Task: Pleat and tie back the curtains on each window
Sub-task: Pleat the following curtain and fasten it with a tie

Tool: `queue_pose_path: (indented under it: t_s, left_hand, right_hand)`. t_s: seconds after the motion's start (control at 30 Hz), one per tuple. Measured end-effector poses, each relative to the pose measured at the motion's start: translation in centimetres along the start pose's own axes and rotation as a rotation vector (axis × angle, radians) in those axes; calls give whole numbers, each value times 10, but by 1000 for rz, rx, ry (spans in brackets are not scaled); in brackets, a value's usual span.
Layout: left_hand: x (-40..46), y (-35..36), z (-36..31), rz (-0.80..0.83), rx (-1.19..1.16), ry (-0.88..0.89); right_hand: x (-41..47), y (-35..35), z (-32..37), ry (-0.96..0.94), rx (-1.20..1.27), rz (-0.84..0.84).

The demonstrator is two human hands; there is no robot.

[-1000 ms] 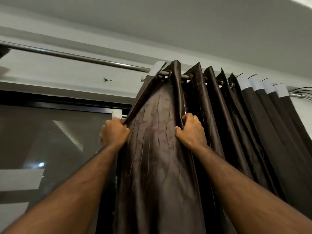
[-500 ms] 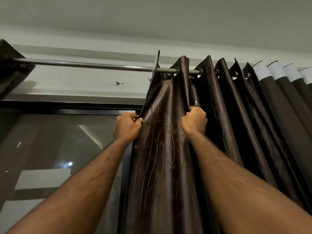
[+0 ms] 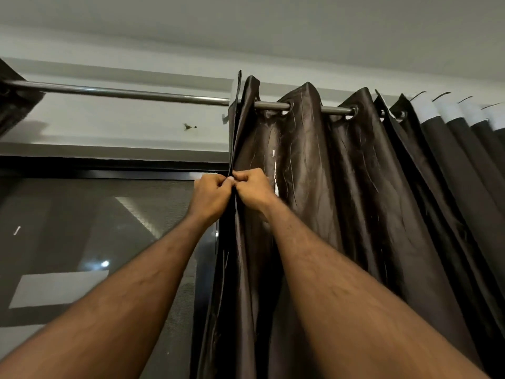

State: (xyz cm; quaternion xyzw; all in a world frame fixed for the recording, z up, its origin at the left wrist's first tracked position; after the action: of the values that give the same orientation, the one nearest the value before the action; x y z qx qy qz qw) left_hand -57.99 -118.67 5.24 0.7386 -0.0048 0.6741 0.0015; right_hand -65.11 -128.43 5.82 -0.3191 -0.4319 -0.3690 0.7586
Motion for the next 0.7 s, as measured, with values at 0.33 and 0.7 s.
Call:
queue_pose_path:
  t_s: [0.33,0.7]
  left_hand:
    - [-2,24,1,38,168,-44]
    - [1,25,8,80,224,-41]
  right_hand:
    - [-11,-78,-40,-48,-242,-207]
    - [-5,-138,-79,195,-406,-513]
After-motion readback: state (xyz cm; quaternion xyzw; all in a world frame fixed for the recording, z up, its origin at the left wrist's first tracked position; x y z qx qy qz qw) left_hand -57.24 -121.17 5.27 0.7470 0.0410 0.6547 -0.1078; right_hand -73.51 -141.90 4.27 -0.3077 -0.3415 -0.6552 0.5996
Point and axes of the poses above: each hand's wrist, its own x-axis towards the middle knuckle, its own y-axis out of the palm, z = x × y, the point moved 4 cm from there along x, towards the middle knuckle, and after that the axes turned 3 degrees about y, right-handed, at the moved point
